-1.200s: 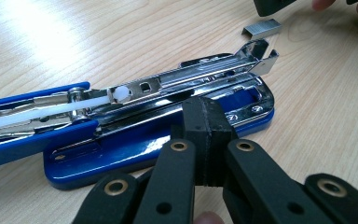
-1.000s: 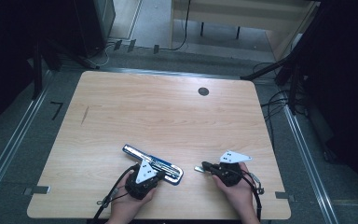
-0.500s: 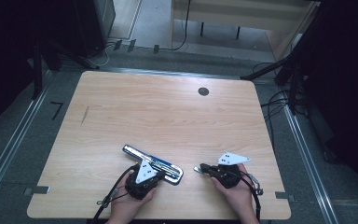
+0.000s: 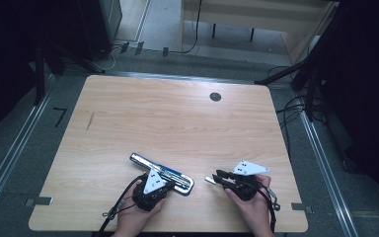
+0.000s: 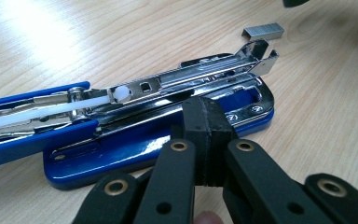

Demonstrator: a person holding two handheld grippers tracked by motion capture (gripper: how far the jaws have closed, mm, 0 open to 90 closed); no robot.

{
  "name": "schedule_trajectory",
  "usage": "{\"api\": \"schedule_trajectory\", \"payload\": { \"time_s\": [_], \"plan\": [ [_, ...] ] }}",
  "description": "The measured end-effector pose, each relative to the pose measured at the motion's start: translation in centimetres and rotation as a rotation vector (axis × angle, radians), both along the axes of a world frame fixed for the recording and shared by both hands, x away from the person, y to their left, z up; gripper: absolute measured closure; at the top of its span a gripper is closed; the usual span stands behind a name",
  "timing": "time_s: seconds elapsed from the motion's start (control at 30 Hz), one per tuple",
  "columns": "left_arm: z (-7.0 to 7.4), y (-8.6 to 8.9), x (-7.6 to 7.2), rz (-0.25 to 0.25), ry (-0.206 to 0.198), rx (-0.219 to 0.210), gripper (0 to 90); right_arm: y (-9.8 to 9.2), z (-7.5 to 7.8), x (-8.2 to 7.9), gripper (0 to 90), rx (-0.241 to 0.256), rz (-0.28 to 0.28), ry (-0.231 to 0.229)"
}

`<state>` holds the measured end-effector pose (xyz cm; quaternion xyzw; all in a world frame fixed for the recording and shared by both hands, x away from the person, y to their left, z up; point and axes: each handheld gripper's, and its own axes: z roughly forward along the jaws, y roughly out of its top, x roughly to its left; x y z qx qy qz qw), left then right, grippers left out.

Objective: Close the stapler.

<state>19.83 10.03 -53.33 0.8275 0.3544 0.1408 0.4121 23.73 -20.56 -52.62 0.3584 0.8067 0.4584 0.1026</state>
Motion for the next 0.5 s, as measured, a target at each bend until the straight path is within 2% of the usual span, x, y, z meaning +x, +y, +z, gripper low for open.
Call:
{"api": "schedule_trajectory", "payload": {
  "time_s": [0.1, 0.17, 0.3, 0.5],
  "plan": [
    [0.01, 0.01, 0.00, -0.001, 0.000, 0.001, 90.0, 0.18, 0.21, -0.21, 71.1, -0.020, 0.003, -0.016],
    [0.01, 0.01, 0.00, -0.001, 0.000, 0.001, 90.0, 0.23, 0.05, -0.10, 68.1, -0.030, 0.010, 0.008],
    [0.00, 0.01, 0.01, -0.001, 0.000, 0.000, 90.0, 0.34, -0.22, 0.03, 75.4, -0.047, 0.061, 0.028],
    [0.00, 0.02, 0.01, -0.001, 0.001, -0.002, 90.0, 0.72, -0.47, 0.15, 78.4, -0.075, 0.112, 0.027]
  ]
}}
